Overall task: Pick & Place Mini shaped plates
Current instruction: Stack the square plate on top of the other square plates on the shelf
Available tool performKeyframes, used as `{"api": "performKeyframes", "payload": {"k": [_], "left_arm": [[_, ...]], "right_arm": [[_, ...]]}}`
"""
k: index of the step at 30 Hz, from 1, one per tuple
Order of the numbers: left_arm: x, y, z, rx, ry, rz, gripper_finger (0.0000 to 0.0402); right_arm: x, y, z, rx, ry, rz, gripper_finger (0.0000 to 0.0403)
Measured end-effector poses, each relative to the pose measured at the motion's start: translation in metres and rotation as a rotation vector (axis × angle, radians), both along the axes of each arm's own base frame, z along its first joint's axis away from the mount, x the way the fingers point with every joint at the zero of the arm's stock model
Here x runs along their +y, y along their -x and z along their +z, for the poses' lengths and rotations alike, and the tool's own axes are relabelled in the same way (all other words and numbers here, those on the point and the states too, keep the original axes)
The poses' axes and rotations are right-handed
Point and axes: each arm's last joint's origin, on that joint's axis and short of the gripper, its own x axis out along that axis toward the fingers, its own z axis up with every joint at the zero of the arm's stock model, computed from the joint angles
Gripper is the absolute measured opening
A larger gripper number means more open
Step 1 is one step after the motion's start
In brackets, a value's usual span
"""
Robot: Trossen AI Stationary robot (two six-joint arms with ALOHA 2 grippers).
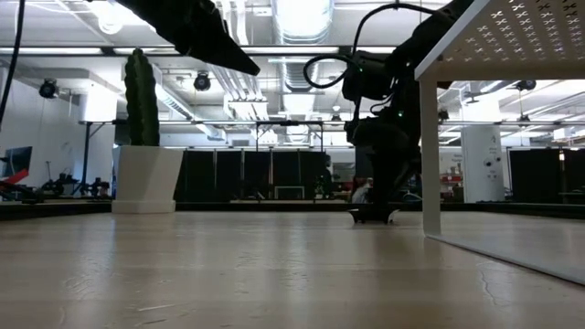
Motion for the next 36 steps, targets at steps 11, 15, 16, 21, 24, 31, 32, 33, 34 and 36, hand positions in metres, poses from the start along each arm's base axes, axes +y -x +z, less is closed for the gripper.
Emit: {"api": "performKeyframes", "payload": {"k": [11,15,16,21,24,31,32,33,34,36], "left_arm": [[-0.0001,-0.0002,0.0001,-0.002,0.0,-0.001,0.0088],[-0.0001,-0.0002,0.0001,-0.002,-0.001,-0.001,0.0088],[-0.0001,-0.0002,0.0001,-0.002,-0.001,-0.001,0.0089],[-0.0001,-0.0002,0.0001,-0.002,-0.001,-0.001,0.0087],[-0.0001,-0.0002,0.0001,-0.002,-0.001,-0.001,0.0088],[-0.0002,-0.0002,0.0001,-0.002,-0.001,-0.002,0.0087],[-0.0001,-0.0002,0.0001,-0.003,-0.001,-0.001,0.0087],[-0.0002,-0.0002,0.0001,-0.002,-0.001,-0.002,0.0088],[-0.0001,-0.0002,0.0001,-0.002,-0.001,-0.001,0.0089],[-0.0001,-0.0002,0.0001,-0.002,-0.001,-0.001,0.009]], "right_arm": [[0.0009,0.0036,-0.0044,0.017,-0.005,0.005,0.0063],[0.0003,0.004,-0.0053,0.02,-0.006,0.007,0.0063],[0.0002,0.0042,-0.0055,0.02,-0.006,0.008,0.0063],[0.0006,0.0053,-0.0073,0.024,-0.007,0.009,0.0063],[0.0008,0.0058,-0.008,0.025,-0.01,0.008,0.0063],[0.0027,0.0054,-0.0081,0.012,-0.057,0.03,0.0063],[0.0026,0.0054,-0.0081,0.012,-0.057,0.03,0.0063],[0.0026,0.0054,-0.0081,0.012,-0.057,0.029,0.0063],[0.0026,0.0053,-0.0081,0.012,-0.056,0.029,0.0063],[0.0025,0.0053,-0.0081,0.012,-0.055,0.029,0.0063]]}}
